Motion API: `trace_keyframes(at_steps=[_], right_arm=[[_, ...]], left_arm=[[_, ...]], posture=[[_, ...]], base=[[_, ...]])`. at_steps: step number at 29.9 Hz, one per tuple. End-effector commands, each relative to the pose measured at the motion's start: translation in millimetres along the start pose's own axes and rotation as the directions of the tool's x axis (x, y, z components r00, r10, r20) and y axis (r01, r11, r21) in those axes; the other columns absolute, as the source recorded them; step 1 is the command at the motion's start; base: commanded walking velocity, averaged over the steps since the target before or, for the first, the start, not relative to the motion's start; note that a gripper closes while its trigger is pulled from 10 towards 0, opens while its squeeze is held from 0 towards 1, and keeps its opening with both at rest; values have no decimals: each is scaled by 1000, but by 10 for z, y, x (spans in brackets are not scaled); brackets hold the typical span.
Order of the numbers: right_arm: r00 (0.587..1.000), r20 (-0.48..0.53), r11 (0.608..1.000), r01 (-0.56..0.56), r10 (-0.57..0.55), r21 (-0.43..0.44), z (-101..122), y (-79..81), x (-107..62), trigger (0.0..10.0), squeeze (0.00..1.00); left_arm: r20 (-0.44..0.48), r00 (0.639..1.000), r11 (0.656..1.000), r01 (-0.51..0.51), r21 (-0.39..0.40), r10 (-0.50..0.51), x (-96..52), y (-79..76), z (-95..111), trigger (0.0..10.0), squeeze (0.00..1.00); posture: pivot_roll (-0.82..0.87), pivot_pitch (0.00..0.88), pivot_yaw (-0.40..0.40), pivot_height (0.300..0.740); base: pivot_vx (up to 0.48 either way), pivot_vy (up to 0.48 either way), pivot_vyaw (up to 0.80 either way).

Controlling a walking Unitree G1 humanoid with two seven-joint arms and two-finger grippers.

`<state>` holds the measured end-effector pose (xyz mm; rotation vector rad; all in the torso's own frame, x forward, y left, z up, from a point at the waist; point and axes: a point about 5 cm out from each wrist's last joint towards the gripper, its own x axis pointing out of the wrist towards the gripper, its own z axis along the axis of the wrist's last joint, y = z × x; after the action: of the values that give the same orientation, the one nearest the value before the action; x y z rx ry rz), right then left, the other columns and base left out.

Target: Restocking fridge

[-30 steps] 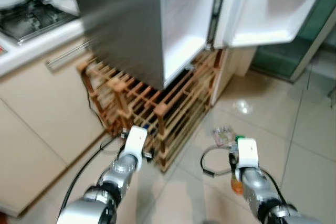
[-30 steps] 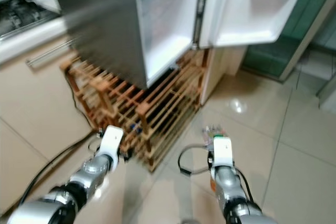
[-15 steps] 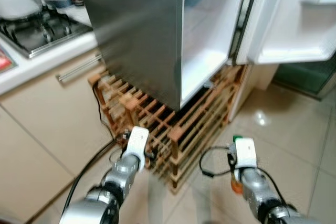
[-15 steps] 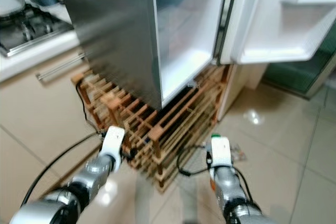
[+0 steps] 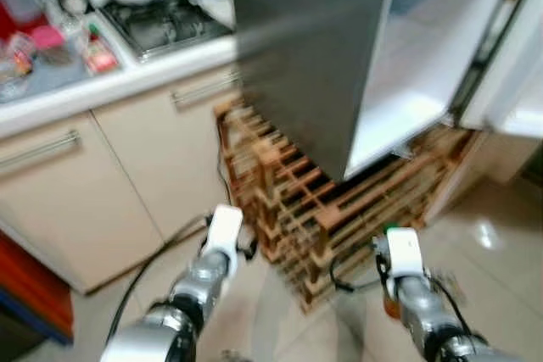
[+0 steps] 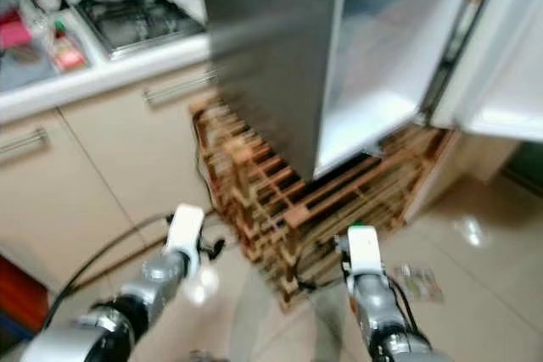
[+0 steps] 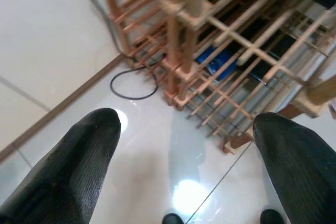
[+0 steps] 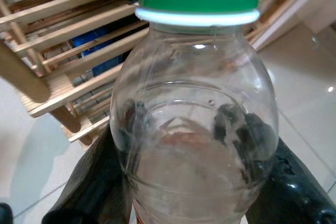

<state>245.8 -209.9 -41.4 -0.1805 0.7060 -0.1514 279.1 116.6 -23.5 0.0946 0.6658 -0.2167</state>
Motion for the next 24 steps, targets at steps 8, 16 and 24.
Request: trace_keyframes(at_steps=[8, 16, 24], right_arm=[[1000, -12, 1000, -15, 14, -17, 24, 38, 9, 10000, 176], [970, -156, 969, -157, 188, 192, -68, 261, -8, 10000, 86], [956, -88, 958, -270, 279, 97, 153, 474, 9, 10000, 98]], left_arm=[[-10, 1000, 1000, -15, 9, 15, 3, 38, 14, 10000, 0], [-113, 992, 987, -79, -143, 63, -7, 84, -94, 10000, 0], [-125, 990, 986, -88, -141, 70, -9, 62, -115, 10000, 0]], posture=[[-143, 0, 32, 740], [-144, 0, 31, 740], [-137, 0, 23, 740]], base=[[0, 0, 0], [0, 0, 0], [0, 0, 0]])
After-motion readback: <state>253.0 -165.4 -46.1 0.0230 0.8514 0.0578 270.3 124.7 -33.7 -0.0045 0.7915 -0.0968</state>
